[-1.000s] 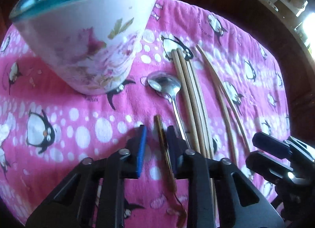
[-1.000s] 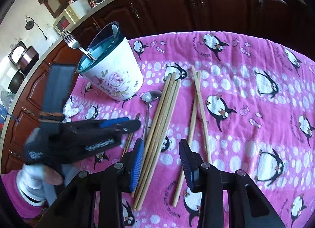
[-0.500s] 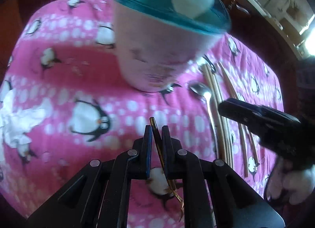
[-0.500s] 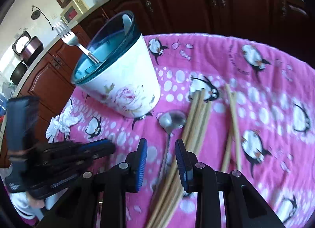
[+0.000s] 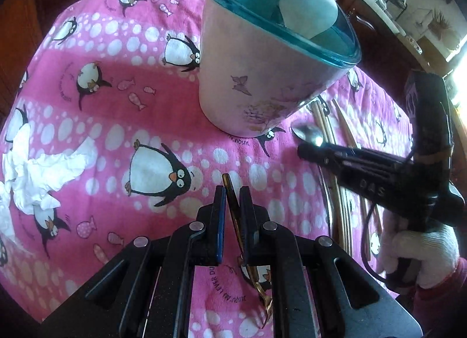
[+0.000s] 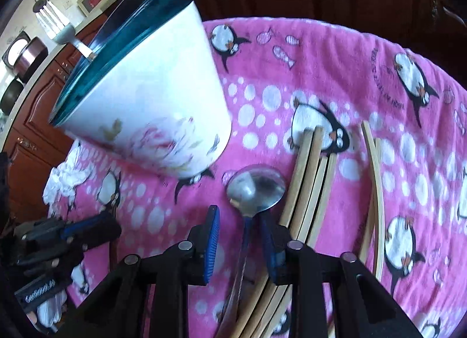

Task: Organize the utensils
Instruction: 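Grasp the metal spoon with the right gripper while the left holds its utensil, then carry the metal spoon and gold utensil with both grippers toward the holder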

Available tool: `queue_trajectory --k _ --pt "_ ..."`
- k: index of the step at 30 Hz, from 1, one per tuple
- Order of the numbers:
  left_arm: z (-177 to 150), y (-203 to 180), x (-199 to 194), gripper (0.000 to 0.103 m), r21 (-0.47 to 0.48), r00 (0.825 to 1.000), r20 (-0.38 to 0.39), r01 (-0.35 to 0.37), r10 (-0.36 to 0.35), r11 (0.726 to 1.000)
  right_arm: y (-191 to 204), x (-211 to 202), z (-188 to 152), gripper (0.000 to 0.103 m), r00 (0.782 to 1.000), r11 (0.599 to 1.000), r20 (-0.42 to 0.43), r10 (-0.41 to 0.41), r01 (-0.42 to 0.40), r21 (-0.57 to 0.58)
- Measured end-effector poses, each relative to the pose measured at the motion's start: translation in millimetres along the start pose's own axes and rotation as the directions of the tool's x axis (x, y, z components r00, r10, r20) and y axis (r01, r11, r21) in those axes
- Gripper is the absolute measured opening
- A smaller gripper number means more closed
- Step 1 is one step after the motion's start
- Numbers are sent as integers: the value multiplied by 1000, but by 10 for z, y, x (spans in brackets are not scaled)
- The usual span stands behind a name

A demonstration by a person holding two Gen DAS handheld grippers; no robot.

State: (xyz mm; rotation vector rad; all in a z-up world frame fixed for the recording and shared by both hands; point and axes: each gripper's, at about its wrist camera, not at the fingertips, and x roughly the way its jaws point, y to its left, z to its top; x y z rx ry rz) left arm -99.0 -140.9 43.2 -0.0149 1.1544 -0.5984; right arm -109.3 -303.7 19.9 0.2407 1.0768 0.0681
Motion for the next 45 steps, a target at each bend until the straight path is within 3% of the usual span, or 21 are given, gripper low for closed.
queue_trajectory --k 2,15,29,45 --pt "7 5 11 8 -8 1000 -5 -1 1 1000 1 7 6 6 1000 1000 20 -4 4 6" --pt "40 11 -389 6 -8 997 67 29 -29 1000 -112 -787 -285 5 979 991 176 107 -119 59" --pt "56 -76 -1026 5 10 984 166 72 -72 997 90 -1473 -390 5 947 990 294 131 -139 6" --pt "222 -144 -1737 5 55 954 285 84 -96 995 377 -1973 -181 5 909 988 386 155 -135 -78"
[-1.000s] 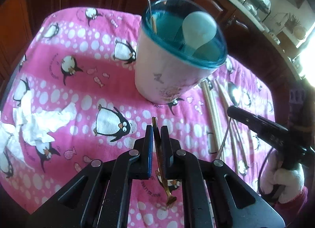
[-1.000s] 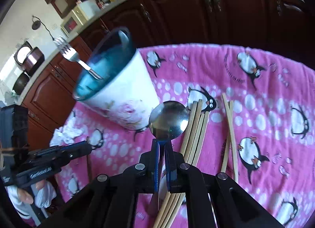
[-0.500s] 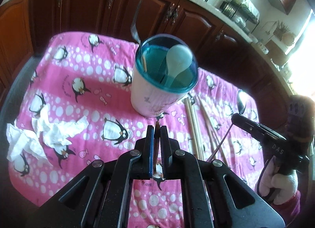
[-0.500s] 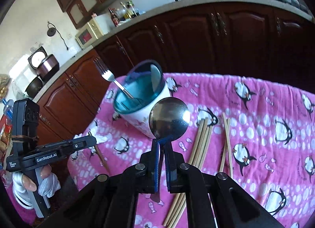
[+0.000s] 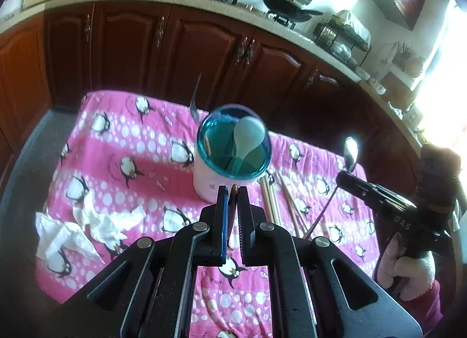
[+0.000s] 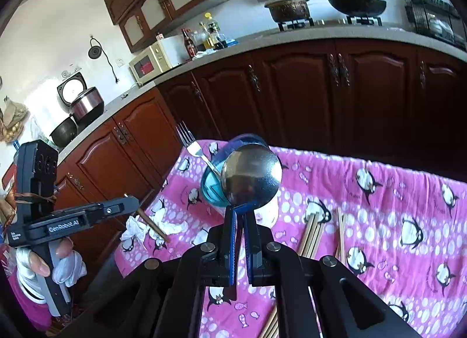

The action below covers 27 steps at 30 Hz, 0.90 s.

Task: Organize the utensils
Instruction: 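Carry the metal spoon and gold utensil with both grippers toward the holder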

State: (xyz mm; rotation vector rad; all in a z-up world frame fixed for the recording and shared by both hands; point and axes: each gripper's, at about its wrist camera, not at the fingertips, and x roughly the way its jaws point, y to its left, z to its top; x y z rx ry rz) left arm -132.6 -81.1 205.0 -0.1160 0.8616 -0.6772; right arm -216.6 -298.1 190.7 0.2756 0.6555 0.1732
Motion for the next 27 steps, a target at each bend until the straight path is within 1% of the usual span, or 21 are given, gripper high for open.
queue_trajectory --k 5,11,19,27 --pt "175 -55 -149 5 21 999 47 -1 0 1000 63 13 147 5 1000 1000 21 -5 5 -14" --pt "420 -96 -131 5 25 996 90 -14 11 1000 143 123 373 5 998 999 47 -29 31 -43" --pt "744 -159 111 5 46 992 118 -49 43 998 205 364 680 5 997 995 59 -54 59 -82" --pt "949 -190 428 5 60 991 112 -83 76 995 162 542 805 5 996 993 63 -68 74 -93"
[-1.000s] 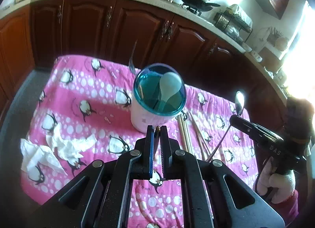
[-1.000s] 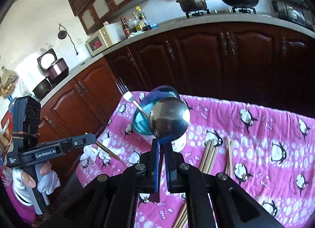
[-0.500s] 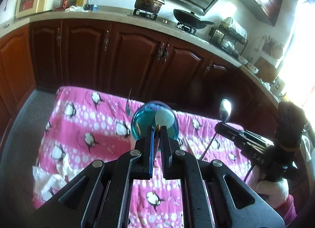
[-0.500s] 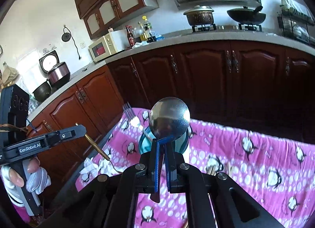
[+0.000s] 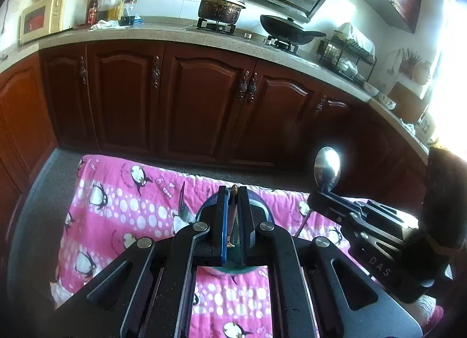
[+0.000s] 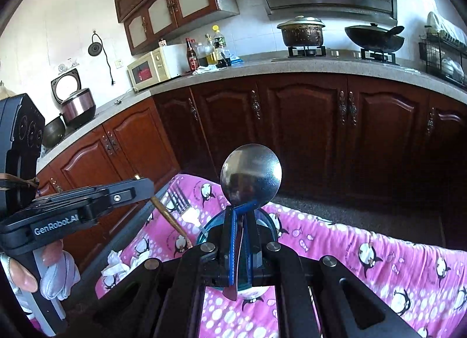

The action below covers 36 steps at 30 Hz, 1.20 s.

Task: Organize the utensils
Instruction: 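Carry the metal spoon and gold utensil with both grippers toward the holder, then lower the metal spoon into the holder with the right gripper while the left drops the gold utensil in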

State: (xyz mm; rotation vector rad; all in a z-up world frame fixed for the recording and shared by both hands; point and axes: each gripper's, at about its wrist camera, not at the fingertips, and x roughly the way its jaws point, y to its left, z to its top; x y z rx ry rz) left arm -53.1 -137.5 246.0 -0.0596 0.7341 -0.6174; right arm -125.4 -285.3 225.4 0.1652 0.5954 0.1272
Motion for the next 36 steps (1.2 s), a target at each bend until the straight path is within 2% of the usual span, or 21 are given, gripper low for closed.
queue_trajectory --k 6,16,21,27,36 --pt "41 -15 223 5 16 1000 -11 -28 28 999 -59 118 55 5 1000 1000 -5 -10 10 3" --pt "88 6 498 5 6 999 -35 -32 33 999 -103 297 94 5 1000 1000 -7 -28 29 9" --pt "75 21 605 5 2 998 -42 -43 43 999 -55 417 73 5 998 998 -5 -64 63 -24" --pt "10 64 754 5 -10 997 -67 -49 49 999 26 602 5 5 994 991 -1 -106 105 -79" --pt "-131 99 850 5 -20 994 -98 -53 50 998 59 850 -226 5 993 990 -68 -98 91 -104"
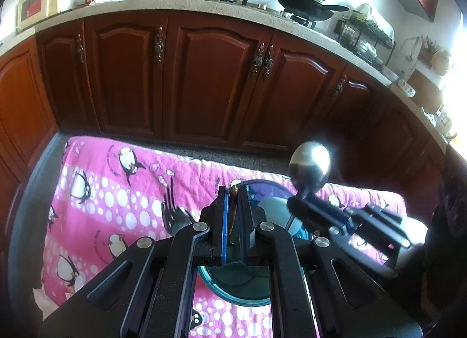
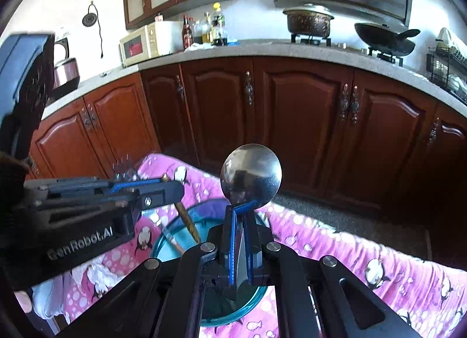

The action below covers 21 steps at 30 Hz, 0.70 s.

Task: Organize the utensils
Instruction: 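Lower the metal spoon into the holder with the right gripper while the left drops the gold utensil in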

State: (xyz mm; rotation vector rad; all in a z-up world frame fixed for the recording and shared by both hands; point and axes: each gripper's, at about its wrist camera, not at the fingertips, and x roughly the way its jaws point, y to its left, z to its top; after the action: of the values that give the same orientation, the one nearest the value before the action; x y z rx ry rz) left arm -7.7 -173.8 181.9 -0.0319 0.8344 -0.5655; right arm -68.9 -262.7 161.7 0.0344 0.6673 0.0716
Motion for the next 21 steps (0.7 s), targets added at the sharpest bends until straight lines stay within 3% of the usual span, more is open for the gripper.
queue_trajectory --k 10,21 --pt "-105 55 71 5 -15 1000 -20 -14 14 1000 -2 264 -202 5 995 999 -98 36 -34 21" --pt "-178 102 164 5 -34 999 -48 -7 6 999 -138 177 -276 6 991 992 -109 83 -71 107"
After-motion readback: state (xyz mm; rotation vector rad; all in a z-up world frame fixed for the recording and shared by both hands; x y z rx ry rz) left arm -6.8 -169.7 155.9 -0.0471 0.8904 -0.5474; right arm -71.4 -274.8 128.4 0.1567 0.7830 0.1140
